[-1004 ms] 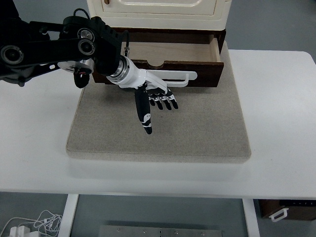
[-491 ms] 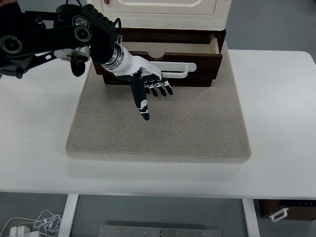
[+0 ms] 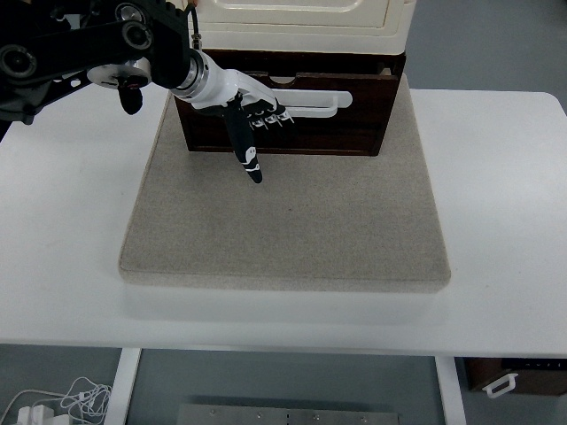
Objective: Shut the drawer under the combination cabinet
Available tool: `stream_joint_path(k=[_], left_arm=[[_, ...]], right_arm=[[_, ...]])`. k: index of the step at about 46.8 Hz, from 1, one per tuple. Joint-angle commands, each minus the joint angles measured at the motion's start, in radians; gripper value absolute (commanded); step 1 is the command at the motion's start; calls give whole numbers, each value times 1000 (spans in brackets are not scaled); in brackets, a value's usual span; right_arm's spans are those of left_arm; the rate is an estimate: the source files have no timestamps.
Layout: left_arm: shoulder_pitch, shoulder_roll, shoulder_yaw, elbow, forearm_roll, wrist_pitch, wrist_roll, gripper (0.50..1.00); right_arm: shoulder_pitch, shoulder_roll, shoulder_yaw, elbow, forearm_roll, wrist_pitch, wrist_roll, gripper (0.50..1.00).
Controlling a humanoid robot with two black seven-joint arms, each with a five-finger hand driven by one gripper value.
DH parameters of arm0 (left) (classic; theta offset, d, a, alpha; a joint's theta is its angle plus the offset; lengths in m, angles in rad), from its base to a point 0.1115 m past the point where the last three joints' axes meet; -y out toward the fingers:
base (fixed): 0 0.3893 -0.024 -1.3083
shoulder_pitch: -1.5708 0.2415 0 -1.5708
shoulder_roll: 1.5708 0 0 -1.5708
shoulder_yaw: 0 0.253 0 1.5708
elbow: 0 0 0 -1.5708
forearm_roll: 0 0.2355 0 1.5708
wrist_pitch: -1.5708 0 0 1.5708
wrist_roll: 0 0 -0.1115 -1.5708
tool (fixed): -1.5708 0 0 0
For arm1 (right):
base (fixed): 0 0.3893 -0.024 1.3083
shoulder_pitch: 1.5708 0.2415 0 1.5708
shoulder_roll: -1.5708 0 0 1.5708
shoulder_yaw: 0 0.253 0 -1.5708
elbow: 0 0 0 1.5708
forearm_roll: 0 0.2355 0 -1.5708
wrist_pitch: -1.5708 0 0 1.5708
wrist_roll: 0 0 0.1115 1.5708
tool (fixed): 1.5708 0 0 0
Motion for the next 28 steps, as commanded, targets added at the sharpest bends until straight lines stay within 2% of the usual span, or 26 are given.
stream_joint_path(k=[1, 28], left_arm=[[2, -2, 0, 9, 3, 14, -3, 1000], [15, -2, 0, 61, 6, 58, -20, 1000]], right_arm=[[0, 0, 0, 0, 0, 0, 0, 952], [0, 0, 0, 0, 0, 0, 0, 952]])
